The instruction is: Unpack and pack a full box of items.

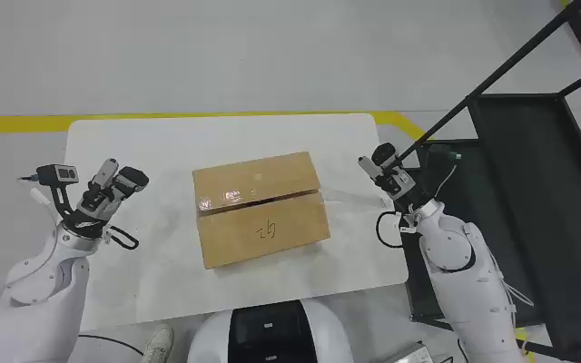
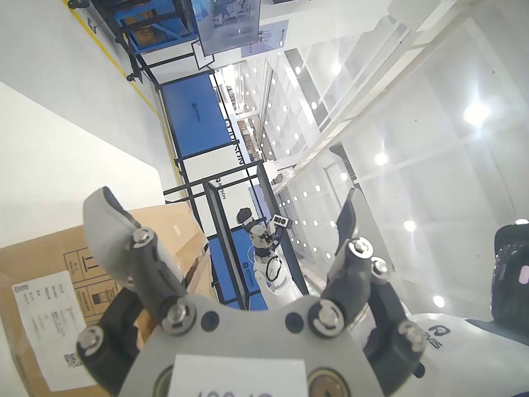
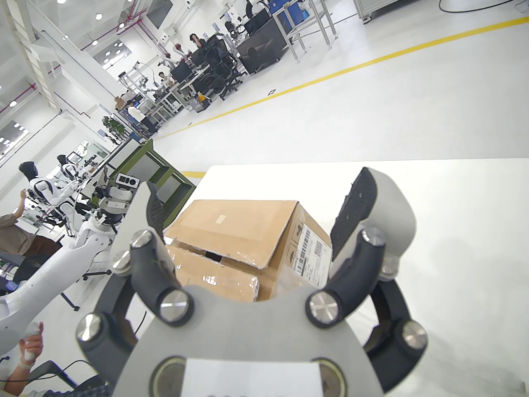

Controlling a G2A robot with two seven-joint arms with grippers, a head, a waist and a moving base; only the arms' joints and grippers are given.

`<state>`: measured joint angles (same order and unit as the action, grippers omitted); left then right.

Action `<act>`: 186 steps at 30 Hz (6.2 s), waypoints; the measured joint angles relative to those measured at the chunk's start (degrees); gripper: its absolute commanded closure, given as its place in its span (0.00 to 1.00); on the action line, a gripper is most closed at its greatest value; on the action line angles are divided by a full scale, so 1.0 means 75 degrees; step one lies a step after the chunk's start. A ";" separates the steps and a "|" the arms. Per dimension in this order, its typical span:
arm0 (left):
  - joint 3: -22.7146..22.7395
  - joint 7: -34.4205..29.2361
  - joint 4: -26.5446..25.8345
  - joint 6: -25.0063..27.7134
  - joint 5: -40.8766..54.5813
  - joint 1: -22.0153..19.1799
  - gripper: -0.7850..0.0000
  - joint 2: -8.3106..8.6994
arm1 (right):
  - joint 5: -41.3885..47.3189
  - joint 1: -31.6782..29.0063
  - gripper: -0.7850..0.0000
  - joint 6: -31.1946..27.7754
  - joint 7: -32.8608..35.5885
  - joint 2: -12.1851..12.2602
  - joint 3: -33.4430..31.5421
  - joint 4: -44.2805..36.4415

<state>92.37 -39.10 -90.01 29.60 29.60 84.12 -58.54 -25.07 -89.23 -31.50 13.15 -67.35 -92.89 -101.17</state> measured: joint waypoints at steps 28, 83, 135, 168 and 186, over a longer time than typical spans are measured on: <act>-0.0099 -0.0564 -0.0131 0.0342 -0.0272 0.0058 0.00 0.0008 | 0.0495 0.0739 0.00 -0.0165 0.2229 0.0123 0.0447 0.0132; -0.1932 -0.2824 0.1405 0.1922 -0.0948 -0.1388 0.00 0.0194 | 0.4952 0.2557 0.00 0.0293 0.8244 0.1116 0.1567 0.1305; -0.5113 -0.0960 0.5436 0.0647 -0.0076 -0.5747 0.00 -0.0852 | 0.5087 0.4126 0.00 -0.0504 0.7249 0.1326 0.3351 0.4078; -0.3870 -0.1608 0.4215 0.0551 0.0156 -0.4729 0.00 -0.0617 | 0.6824 0.3221 0.00 -0.0034 0.7923 0.3183 0.5418 0.0861; -0.3634 -0.2245 0.3819 0.0535 0.0978 -0.4351 0.00 -0.0610 | 0.6218 0.4299 0.00 -0.0856 0.7100 0.3958 0.7847 0.0491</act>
<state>65.11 -55.94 -61.36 33.61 36.93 51.49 -63.12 21.56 -56.99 -37.91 66.40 -37.66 -34.04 -97.49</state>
